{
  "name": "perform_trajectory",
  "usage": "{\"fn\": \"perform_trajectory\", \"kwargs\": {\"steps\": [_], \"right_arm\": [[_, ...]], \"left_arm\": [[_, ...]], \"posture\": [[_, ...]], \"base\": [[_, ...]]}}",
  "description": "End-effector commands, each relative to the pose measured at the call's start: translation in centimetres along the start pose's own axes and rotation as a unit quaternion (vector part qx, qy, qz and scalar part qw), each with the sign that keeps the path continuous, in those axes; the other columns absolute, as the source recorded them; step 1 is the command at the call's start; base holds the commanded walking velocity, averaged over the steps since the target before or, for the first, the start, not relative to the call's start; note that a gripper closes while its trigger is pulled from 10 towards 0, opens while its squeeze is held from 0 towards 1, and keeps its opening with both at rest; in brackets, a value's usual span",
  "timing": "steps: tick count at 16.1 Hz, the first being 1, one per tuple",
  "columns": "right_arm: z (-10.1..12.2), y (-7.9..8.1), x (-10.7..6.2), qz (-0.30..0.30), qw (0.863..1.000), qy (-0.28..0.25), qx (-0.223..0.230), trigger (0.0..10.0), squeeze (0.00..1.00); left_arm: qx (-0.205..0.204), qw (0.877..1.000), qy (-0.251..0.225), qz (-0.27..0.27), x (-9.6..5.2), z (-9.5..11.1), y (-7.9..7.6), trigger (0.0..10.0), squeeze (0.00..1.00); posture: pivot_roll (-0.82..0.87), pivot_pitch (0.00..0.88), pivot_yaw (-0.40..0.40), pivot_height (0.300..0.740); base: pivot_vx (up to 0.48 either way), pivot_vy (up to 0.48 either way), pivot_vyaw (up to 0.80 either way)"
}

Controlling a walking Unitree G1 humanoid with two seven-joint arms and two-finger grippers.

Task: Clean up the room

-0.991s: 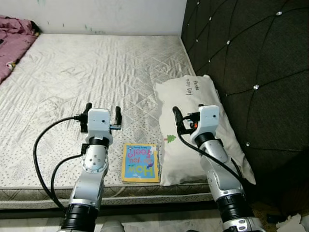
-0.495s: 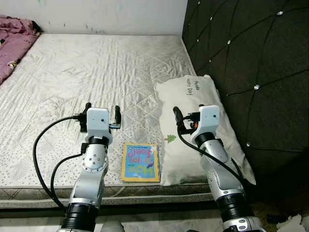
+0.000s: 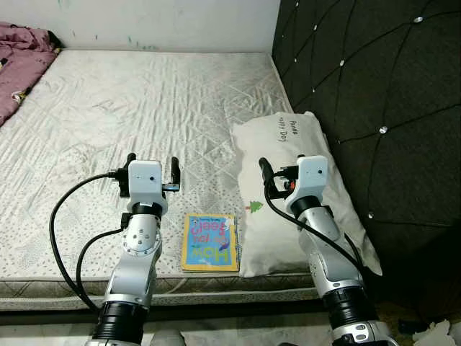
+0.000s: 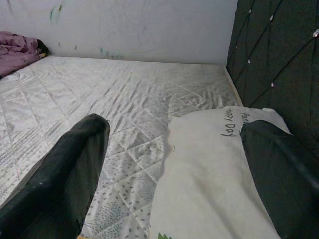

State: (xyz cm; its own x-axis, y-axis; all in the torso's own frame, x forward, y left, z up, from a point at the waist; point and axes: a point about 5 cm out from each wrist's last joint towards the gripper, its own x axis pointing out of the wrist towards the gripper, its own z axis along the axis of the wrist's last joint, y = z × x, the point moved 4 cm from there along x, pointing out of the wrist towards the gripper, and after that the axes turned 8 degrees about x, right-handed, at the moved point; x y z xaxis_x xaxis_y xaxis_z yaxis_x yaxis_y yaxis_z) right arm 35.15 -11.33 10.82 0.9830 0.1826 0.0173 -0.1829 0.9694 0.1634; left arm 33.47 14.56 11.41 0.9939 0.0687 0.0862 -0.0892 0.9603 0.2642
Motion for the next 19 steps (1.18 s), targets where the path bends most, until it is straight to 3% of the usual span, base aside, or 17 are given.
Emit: {"fn": "perform_trajectory", "kwargs": {"steps": [1,8,19], "right_arm": [[-0.02,-0.32,0.18,-0.005,1.0,0.006,-0.003,10.0,0.0],[-0.07,-0.35,0.24,-0.007,1.0,0.007,-0.004,10.0,0.0],[-0.22,-0.39,0.25,-0.007,1.0,0.01,-0.006,10.0,0.0]], "left_arm": [[-0.001,1.0,-0.001,0.003,0.19,0.08,0.09,10.0,0.0],[-0.007,1.0,0.0,0.001,0.24,0.07,-0.03,10.0,0.0],[-0.01,1.0,-0.001,-0.001,0.24,0.15,-0.14,10.0,0.0]], "posture": [[0.08,0.0,-0.017,0.74],[0.08,0.0,-0.016,0.74],[0.08,0.0,-0.016,0.74]], "base": [[0.0,0.0,0.0],[0.0,0.26,0.0],[0.0,0.42,0.0]]}}
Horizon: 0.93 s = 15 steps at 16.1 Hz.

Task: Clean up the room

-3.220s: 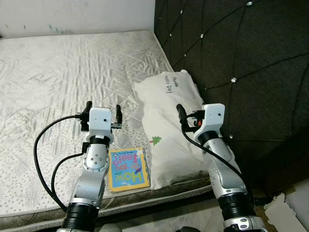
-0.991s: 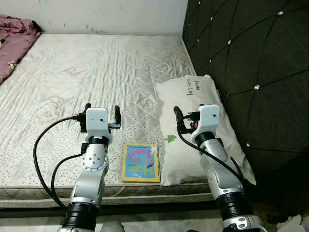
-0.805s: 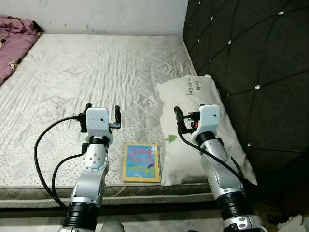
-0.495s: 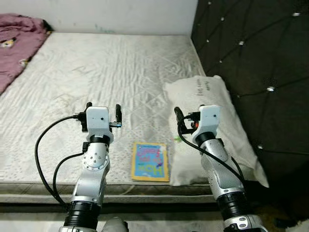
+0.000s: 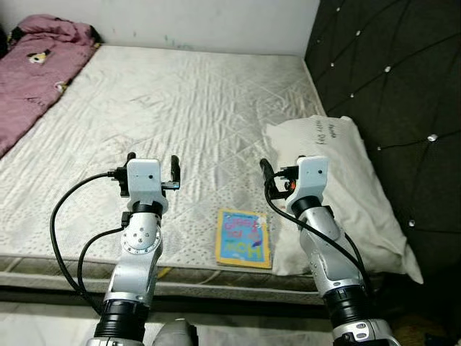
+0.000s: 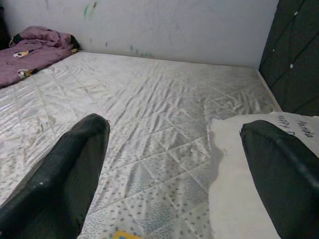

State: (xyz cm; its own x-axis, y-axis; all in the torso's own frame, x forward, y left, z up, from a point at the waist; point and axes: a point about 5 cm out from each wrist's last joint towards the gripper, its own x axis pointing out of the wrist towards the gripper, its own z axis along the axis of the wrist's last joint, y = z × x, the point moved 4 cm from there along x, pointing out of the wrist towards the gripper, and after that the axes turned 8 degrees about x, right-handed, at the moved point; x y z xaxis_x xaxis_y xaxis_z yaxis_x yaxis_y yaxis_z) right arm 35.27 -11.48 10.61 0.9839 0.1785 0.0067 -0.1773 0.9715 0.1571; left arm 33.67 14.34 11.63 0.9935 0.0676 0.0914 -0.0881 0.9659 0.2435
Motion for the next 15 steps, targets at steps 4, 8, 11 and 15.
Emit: {"fn": "perform_trajectory", "kwargs": {"steps": [4,8,11,15], "right_arm": [[-0.24,-0.28,0.2,-0.005,1.0,0.01,-0.003,10.0,0.0],[-0.27,-0.27,0.2,-0.004,1.0,0.011,-0.005,10.0,0.0],[-0.33,-0.28,0.19,-0.003,1.0,0.012,-0.005,10.0,0.0],[-0.4,-0.3,0.15,-0.002,1.0,0.014,-0.004,10.0,0.0]], "left_arm": [[0.0,1.0,0.001,-0.002,0.05,-0.1,-0.07,10.0,0.0],[0.0,1.0,0.001,-0.002,0.03,-0.13,-0.09,10.0,0.0],[-0.001,1.0,0.0,-0.002,0.02,-0.08,-0.13,10.0,0.0],[0.002,1.0,-0.005,0.002,-0.03,0.1,-0.1,10.0,0.0]], "posture": [[0.08,0.0,-0.019,0.74],[0.08,0.0,-0.02,0.74],[0.08,0.0,-0.021,0.74],[0.08,0.0,-0.019,0.74]], "base": [[0.0,0.48,-0.6],[0.0,0.48,-0.1],[0.0,0.48,0.0],[0.0,0.0,0.0]]}}
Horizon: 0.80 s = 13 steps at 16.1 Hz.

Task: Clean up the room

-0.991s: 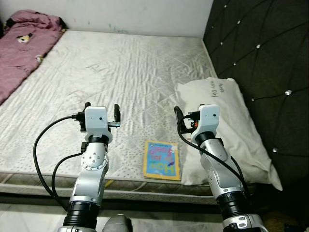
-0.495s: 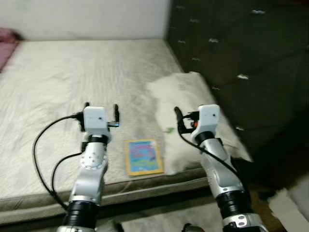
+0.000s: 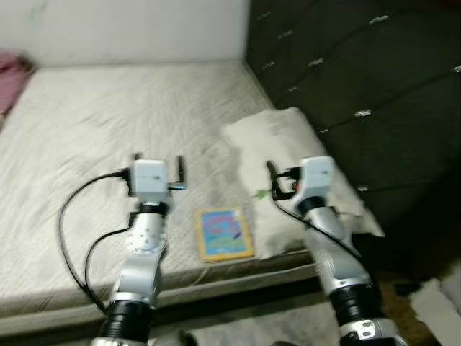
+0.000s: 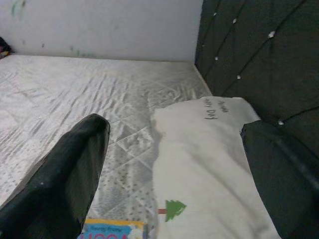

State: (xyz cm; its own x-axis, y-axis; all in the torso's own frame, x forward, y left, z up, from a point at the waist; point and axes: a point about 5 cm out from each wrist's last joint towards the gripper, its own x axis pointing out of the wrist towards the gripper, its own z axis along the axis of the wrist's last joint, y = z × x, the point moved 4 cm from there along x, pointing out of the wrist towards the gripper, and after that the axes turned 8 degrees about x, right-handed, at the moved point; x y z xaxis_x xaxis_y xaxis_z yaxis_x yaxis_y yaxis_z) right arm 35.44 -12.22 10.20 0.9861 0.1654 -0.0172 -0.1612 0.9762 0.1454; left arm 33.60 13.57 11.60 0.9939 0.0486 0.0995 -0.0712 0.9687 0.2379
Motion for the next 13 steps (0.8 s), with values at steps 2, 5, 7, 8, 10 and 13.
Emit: {"fn": "perform_trajectory", "kwargs": {"steps": [2,5,7,8,10,13], "right_arm": [[-0.14,0.52,0.1,0.006,1.0,0.004,0.003,10.0,0.0],[-0.14,0.52,0.12,0.006,1.0,0.005,0.003,10.0,0.0],[-0.16,0.53,0.12,0.006,1.0,0.006,0.004,10.0,0.0],[-0.18,0.54,0.12,0.006,1.0,0.006,0.004,10.0,0.0],[-0.21,0.53,0.13,0.005,1.0,0.007,0.004,10.0,0.0],[-0.25,0.53,0.14,0.005,1.0,0.008,0.005,10.0,0.0]], "left_arm": [[-0.003,1.0,0.002,0.013,0.1,-0.12,0.79,10.0,0.0],[-0.009,1.0,0.005,0.015,0.13,-0.17,0.85,10.0,0.0],[-0.015,1.0,0.011,0.017,0.14,-0.36,0.9,10.0,0.0],[-0.014,1.0,0.011,0.018,0.15,-0.39,0.96,10.0,0.0],[-0.015,1.0,0.012,0.02,0.17,-0.41,1.03,10.0,0.0],[-0.015,1.0,0.011,0.019,0.19,-0.4,1.03,10.0,0.0]], "posture": [[0.08,0.0,-0.019,0.74],[0.08,0.0,-0.02,0.74],[0.08,0.0,-0.022,0.74],[0.08,0.0,-0.022,0.74],[0.08,0.0,-0.021,0.74],[0.08,0.0,-0.019,0.74]], "base": [[0.0,0.0,0.0],[0.0,0.139,0.0],[0.0,0.48,0.0],[0.0,0.48,0.0],[0.0,0.48,0.0],[0.0,0.48,0.0]]}}
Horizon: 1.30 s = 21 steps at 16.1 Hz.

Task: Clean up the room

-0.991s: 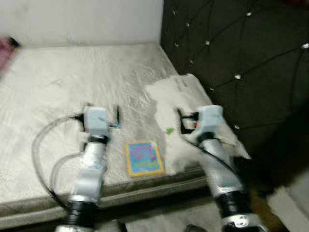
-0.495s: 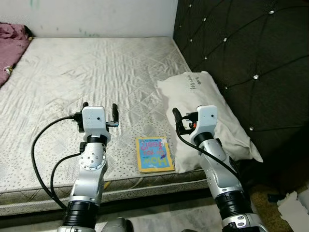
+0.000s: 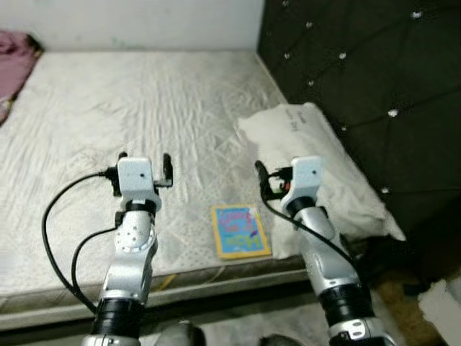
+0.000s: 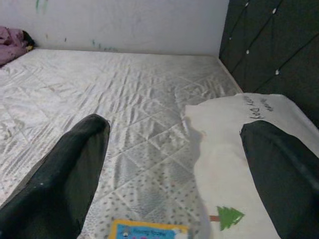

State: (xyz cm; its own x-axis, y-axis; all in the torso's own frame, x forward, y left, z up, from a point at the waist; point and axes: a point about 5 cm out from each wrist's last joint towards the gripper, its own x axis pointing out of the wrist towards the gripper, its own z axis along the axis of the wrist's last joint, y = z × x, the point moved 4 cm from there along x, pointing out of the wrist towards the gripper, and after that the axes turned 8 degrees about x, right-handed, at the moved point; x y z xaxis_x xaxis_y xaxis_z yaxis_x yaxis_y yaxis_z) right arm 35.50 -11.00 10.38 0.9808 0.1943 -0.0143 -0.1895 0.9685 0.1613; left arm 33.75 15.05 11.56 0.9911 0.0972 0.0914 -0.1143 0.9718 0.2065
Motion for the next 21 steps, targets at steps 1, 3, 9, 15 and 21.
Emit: {"fn": "perform_trajectory", "kwargs": {"steps": [1,3,9,15,21], "right_arm": [[-0.41,-0.58,-0.13,-0.006,1.0,0.012,0.0,10.0,0.0],[-0.44,-0.52,-0.12,-0.003,1.0,0.013,-0.001,10.0,0.0],[-0.35,-0.35,-0.09,0.004,1.0,0.012,0.001,10.0,0.0],[-0.27,-0.23,-0.11,0.009,1.0,0.011,-0.009,10.0,0.0],[-0.58,-0.57,-0.11,0.001,1.0,0.019,-0.01,10.0,0.0]], "left_arm": [[-0.001,1.0,0.002,-0.004,-0.04,0.0,-0.39,10.0,0.0],[-0.001,1.0,0.002,-0.004,-0.02,0.01,-0.4,10.0,0.0],[-0.005,1.0,0.005,-0.002,0.04,-0.03,-0.43,10.0,0.0],[-0.006,1.0,0.005,-0.005,0.12,-0.03,-0.53,10.0,0.0],[-0.008,1.0,0.005,-0.008,0.08,-0.06,-0.72,10.0,0.0]], "posture": [[0.08,0.0,-0.019,0.74],[0.08,0.0,-0.019,0.74],[0.07,0.0,-0.02,0.74],[0.07,0.0,-0.019,0.74],[0.07,0.0,-0.021,0.74]], "base": [[0.0,0.48,0.0],[0.0,0.48,0.0],[0.0,0.48,0.0],[0.0,0.48,0.33],[0.0,0.48,0.13]]}}
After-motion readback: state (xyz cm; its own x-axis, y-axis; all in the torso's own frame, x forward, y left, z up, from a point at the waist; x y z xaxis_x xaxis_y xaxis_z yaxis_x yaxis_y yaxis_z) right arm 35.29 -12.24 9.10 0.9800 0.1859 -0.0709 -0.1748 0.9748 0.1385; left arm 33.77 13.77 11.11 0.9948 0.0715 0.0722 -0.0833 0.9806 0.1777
